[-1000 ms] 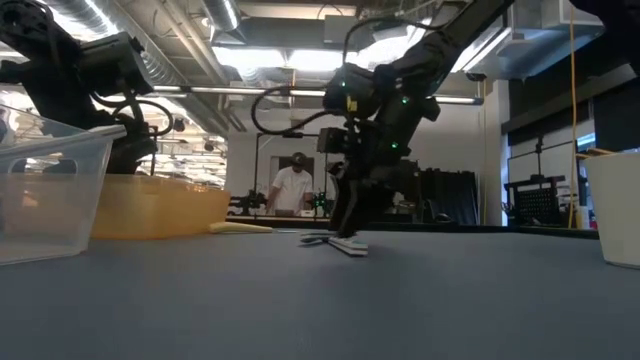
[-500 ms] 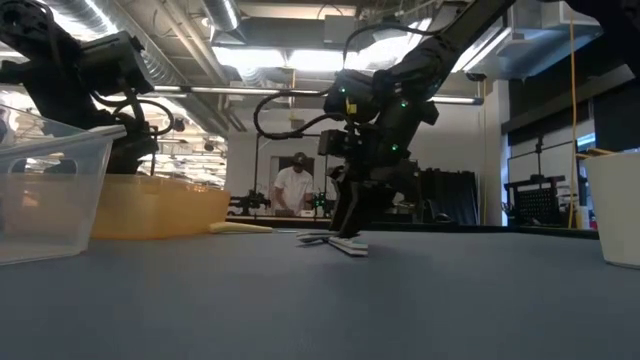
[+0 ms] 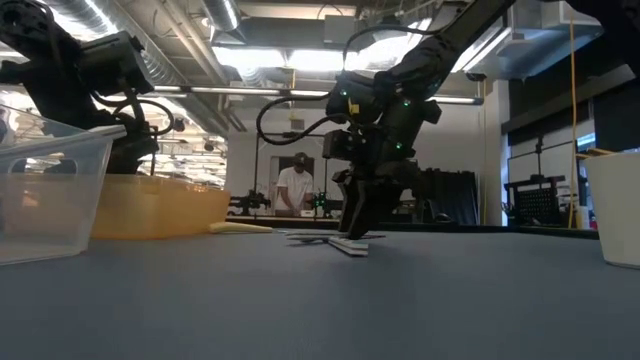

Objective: Sort silverware by color (type)
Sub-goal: Put the green knife into the transparent bin

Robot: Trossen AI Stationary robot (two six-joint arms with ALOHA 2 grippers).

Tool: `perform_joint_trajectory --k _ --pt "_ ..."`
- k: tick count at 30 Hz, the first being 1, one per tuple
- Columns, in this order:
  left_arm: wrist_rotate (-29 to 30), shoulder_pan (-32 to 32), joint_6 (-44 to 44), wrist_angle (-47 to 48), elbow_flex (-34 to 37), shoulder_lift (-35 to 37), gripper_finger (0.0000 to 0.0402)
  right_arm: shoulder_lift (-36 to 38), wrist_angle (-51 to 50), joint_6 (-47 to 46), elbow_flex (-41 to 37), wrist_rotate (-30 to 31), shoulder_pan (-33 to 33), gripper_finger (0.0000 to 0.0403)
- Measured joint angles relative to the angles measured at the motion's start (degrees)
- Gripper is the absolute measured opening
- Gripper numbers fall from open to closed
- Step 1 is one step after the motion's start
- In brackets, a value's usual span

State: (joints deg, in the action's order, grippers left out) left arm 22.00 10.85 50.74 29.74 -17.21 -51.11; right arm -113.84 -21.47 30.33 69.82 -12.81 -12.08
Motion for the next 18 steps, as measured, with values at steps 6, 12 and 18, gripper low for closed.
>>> perform_joint_trajectory --k 6,12,18 --pt "0.0 0.0 0.1 0.0 0.0 0.0 0.0125 0.0 -0.2 0.0 -0.1 -0.3 0.0 0.0099" --pt "-0.6 0.0 0.2 -1.4 0.0 0.0 0.0125 0.0 -0.4 0.0 -0.1 -0.5 0.1 0.0056" --pt "-1.0 0.0 0.3 -1.6 0.0 0.0 0.0125 0.0 -0.3 0.0 -0.1 -0.4 0.1 0.0018"
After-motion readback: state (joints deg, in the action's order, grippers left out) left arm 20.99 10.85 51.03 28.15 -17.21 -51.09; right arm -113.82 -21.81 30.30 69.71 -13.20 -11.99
